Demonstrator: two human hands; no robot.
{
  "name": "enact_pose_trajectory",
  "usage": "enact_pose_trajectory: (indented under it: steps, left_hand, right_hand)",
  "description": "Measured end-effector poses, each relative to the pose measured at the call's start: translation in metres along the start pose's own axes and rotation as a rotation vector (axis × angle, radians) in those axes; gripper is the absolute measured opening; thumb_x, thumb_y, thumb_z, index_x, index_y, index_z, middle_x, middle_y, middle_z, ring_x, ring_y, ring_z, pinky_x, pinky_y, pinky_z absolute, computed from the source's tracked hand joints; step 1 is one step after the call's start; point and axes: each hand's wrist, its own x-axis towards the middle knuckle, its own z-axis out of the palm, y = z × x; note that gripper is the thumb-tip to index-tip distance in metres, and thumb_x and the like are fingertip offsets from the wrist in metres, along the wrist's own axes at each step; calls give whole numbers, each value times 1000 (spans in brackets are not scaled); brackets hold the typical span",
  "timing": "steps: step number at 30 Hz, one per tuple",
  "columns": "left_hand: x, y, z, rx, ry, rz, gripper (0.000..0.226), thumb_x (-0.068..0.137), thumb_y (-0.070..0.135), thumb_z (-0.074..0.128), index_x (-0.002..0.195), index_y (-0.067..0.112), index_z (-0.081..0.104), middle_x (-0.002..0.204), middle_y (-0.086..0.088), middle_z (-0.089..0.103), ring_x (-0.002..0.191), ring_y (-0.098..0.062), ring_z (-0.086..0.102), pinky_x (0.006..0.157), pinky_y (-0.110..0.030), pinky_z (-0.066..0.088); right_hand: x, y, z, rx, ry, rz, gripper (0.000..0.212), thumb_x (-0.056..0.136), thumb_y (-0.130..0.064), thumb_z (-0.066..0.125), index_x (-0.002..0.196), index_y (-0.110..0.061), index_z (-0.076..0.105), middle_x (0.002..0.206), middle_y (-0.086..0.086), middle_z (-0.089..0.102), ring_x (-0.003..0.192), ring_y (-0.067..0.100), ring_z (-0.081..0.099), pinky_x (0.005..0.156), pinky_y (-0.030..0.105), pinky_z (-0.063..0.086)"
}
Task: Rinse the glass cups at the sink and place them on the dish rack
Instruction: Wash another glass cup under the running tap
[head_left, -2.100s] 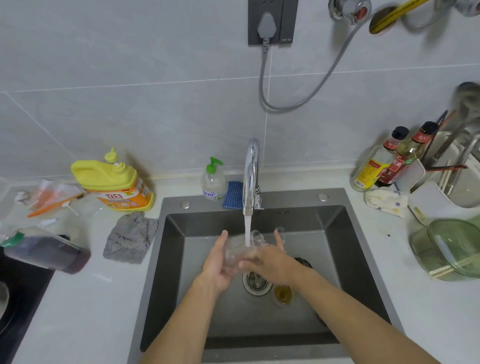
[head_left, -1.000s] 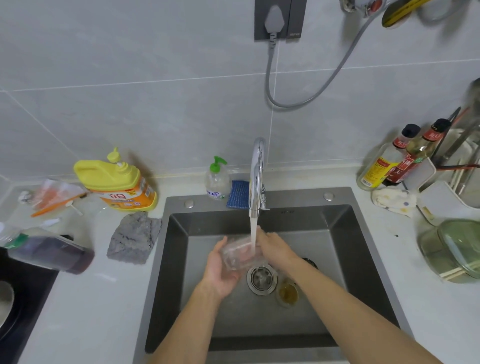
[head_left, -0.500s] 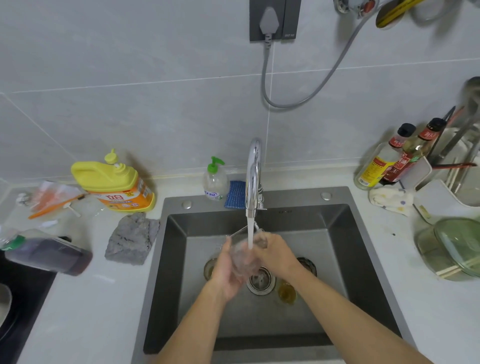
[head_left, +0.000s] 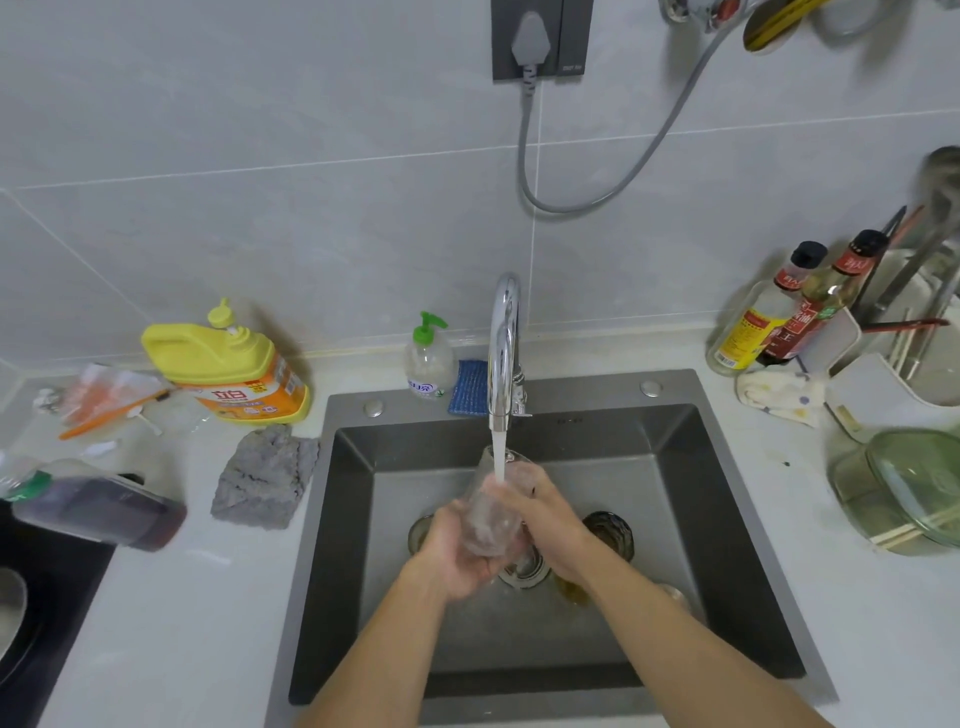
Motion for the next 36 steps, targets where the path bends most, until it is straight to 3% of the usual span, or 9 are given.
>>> enact_pose_trajectory:
  steps: [3,6,10,13,16,20,27,31,36]
  left_hand:
    - [-2,-7,12,242,144,190,48,108,47,46,114,8,73,98,-15,78,89,-28,72,95,-49,59]
    - [-1,-17,24,327,152,283,63,109,60,22,110,27,75,126,-8,72,118,-24,65,108,-48,51]
    - [9,-19,28,557,163,427,70,97,80,27,133,33,64,136,-4,66,125,-25,63,111,-50,49]
    - [12,-13,32,487,208,399,52,95,73,51,123,30,61,125,-7,68,112,-30,67,101,-56,56]
    - [20,-6,31,179,125,247,69,86,77,60,126,21,64,118,-13,75,107,-37,73,97,-63,56]
    - [27,3,28,-126,28,77,76,85,73,65,134,16,61,112,-19,78,102,-38,76,88,-55,61]
    - [6,15,28,-205,-37,24,36,88,32,76,106,1,68,78,-17,72,63,-30,70,68,-42,60]
    - [-6,7,27,-183,-68,77,41,95,40,71,112,2,72,90,-21,78,85,-34,71,83,-45,56]
    - [-5,1,13,2,-107,197,47,105,44,52,123,7,75,114,-17,78,89,-28,77,90,-41,56]
  right_hand:
    - [4,-5,12,-270,111,28,82,78,-79,67,131,-21,42,123,-1,63,111,20,67,98,44,56]
    - [3,-4,15,-437,153,8,61,97,-70,46,123,-15,37,118,5,63,105,21,65,97,46,55]
    - [1,1,7,-479,181,35,73,103,-68,14,146,-16,41,137,4,56,131,28,56,108,40,43]
    - [-3,7,-4,-505,214,-30,63,106,-63,22,148,-28,54,144,4,62,134,23,57,112,39,46]
    - [-8,9,-15,-395,176,-82,50,106,-56,39,148,-32,54,144,-13,56,118,-1,60,91,6,45]
    - [-4,16,-18,-336,105,-125,55,93,-80,45,144,-59,48,159,-21,42,147,6,39,123,40,32]
    - [-7,13,-23,-274,62,-149,44,92,-55,68,135,-59,57,143,-20,60,132,22,61,108,44,53]
    - [0,11,-13,83,151,2,66,90,-66,56,148,-35,49,138,-3,65,127,22,63,113,54,47]
    - [7,13,4,191,216,-5,30,104,-25,60,134,-28,60,133,1,70,125,23,66,113,55,46]
